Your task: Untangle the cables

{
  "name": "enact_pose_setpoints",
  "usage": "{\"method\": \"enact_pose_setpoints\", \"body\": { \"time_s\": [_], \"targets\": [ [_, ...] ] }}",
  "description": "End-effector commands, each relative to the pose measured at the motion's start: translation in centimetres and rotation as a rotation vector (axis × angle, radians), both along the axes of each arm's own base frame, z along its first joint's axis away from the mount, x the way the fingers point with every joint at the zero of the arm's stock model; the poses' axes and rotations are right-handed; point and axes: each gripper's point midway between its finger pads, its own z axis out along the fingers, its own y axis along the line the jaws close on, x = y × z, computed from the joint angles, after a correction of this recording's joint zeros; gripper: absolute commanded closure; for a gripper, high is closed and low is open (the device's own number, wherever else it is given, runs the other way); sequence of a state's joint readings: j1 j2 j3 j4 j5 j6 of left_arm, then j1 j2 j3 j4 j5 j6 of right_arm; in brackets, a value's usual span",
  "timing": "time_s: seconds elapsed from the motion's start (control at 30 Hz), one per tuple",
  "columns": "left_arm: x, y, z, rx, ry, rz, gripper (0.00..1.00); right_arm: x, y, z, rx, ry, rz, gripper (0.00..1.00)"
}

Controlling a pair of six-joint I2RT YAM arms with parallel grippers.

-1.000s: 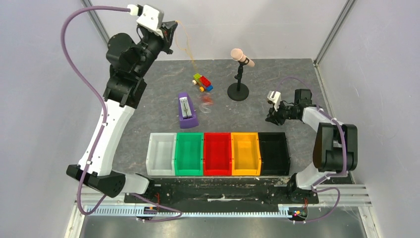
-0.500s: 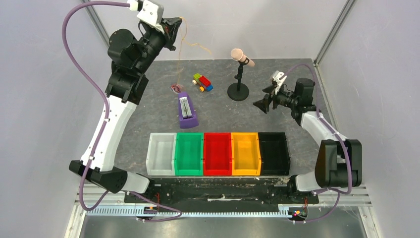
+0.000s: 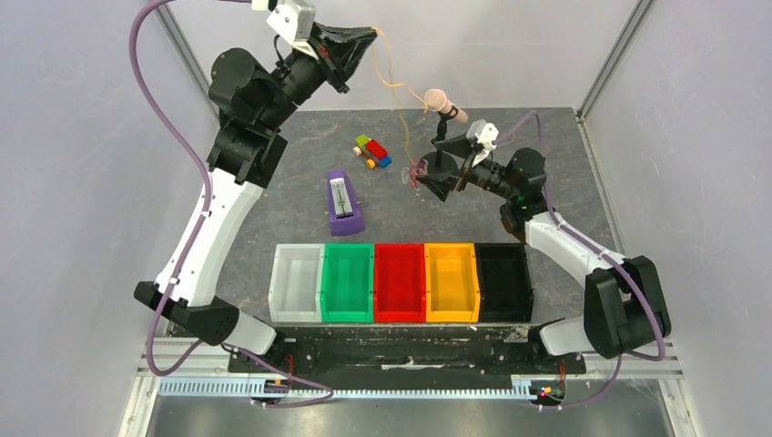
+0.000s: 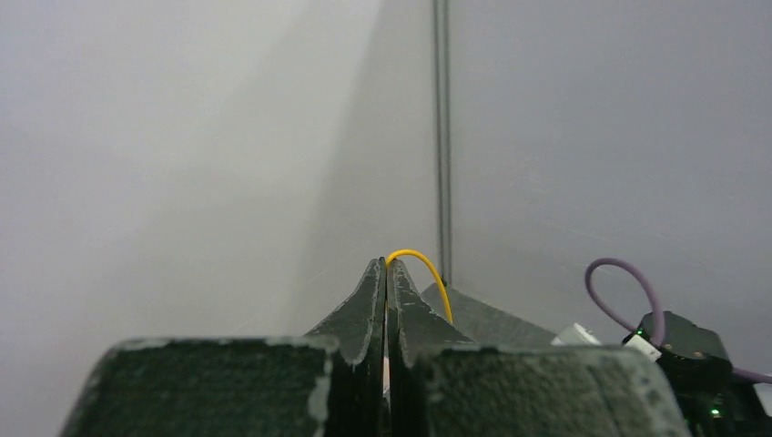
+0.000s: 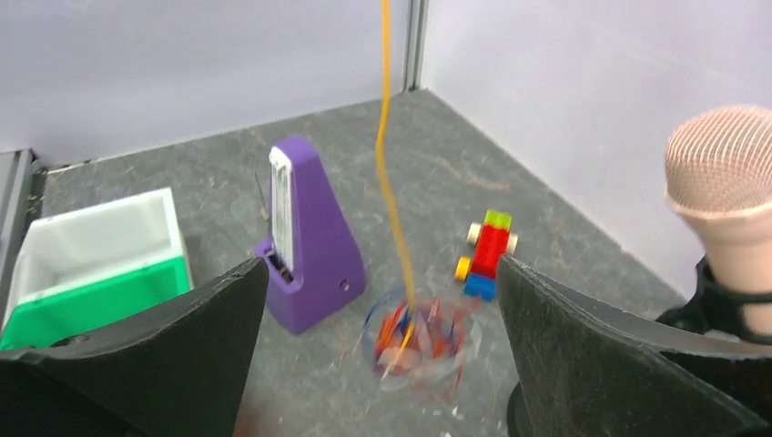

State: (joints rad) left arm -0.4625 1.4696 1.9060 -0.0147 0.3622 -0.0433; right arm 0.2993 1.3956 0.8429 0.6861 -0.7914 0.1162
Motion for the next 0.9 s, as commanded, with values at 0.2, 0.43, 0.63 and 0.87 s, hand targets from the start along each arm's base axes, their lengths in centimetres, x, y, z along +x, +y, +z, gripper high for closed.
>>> {"method": "enact_pose_setpoints", "body": {
  "time_s": [0.2, 0.43, 0.63, 0.87],
  "targets": [
    [-3.1, -4.1, 2.1, -0.099, 0.025, -0.200, 0.98, 0.8, 4.2, -2.7, -0.042, -0.173, -0.005, 0.16],
    [-4.6, -2.1, 6.9, -0.168, -0.053, -0.161, 0.98, 0.3, 3.1, -12.1, -0.212, -0.054, -0.040, 0.59],
    [-5.3, 1.2, 10.7, -0.229, -0.140, -0.052, 0.98, -0.4, 1.2, -15.5, -0.292, 0.006, -0.052, 0.63],
    [-4.4, 1.6, 9.0, -0.166, -0.122, -0.008, 0.98, 1.6, -0.4, -13.1, -0.262, 0.039, -0.068, 0.45]
  ]
}}
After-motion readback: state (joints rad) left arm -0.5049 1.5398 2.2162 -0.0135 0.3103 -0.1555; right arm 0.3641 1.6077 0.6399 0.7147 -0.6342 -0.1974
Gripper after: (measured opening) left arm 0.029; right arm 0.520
